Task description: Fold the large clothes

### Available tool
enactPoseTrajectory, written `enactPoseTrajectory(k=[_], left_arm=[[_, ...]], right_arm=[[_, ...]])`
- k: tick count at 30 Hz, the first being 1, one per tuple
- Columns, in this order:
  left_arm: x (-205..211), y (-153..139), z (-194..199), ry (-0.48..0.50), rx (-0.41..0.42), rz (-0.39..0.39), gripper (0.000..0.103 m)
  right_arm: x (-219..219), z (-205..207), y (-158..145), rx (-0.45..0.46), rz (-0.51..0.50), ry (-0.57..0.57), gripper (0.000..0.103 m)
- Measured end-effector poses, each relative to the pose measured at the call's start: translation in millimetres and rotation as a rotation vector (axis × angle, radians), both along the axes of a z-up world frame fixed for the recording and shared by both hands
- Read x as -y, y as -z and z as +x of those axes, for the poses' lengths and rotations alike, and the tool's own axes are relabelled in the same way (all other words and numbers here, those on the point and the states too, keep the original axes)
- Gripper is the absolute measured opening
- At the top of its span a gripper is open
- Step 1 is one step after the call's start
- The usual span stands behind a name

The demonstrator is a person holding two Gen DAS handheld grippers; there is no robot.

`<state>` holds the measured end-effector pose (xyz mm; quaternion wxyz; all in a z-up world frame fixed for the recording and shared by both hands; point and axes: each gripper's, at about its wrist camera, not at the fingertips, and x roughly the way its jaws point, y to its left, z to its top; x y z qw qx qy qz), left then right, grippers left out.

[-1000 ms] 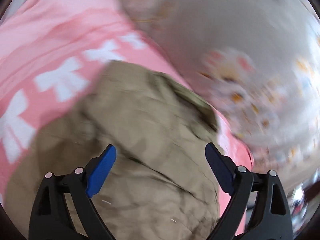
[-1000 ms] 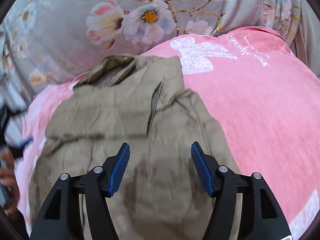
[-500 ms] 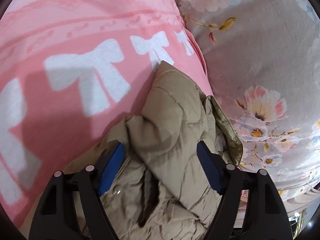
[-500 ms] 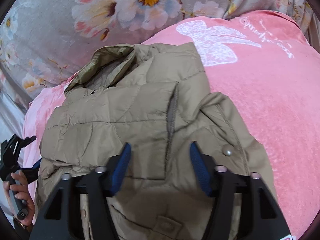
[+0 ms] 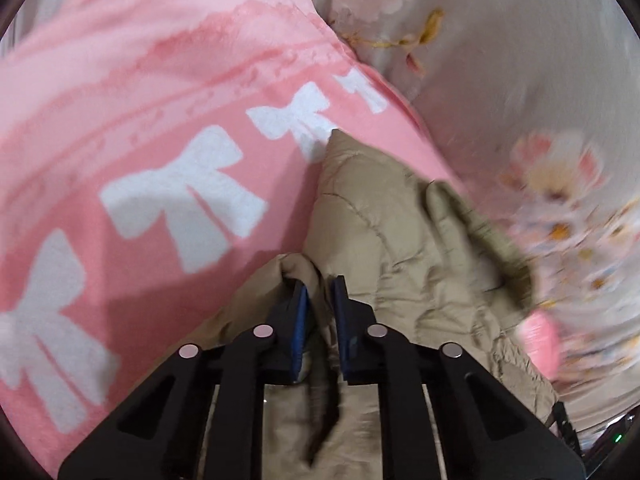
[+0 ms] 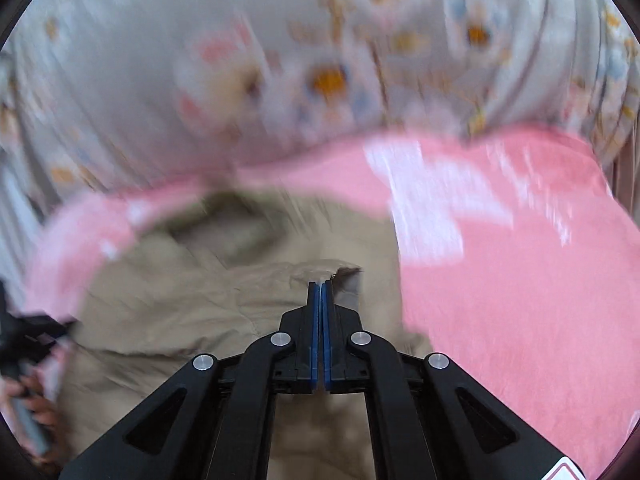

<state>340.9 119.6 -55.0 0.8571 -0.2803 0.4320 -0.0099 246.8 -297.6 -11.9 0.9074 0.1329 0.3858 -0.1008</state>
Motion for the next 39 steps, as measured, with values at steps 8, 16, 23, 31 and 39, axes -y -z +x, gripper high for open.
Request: enactPoseTrajectory(k=[8, 16, 23, 31, 39], left_arm=[[11, 27, 2, 0.035, -0.034, 0.164, 0.009], [39, 27, 0, 0.043, 0.002, 0.39, 0.009], [30, -19, -27, 0.028, 0.038, 0.404, 0.01], [131, -68, 5, 0.219, 0.115, 0.436, 0.011], [164, -6, 18, 0.244, 0.041, 0.492, 0.011]], right_arm=[[5, 6, 62, -0.133, 0.034, 0.003, 0.0], [-3, 9, 68, -0.138, -0.024, -0.013, 0.002], [3, -33, 16, -0.033, -0.051, 0.079, 0.016], [-76, 19, -2, -0.015, 0.037, -0.162, 0.016], [-101, 31, 56, -0.112, 0.031, -0.218, 0.014]])
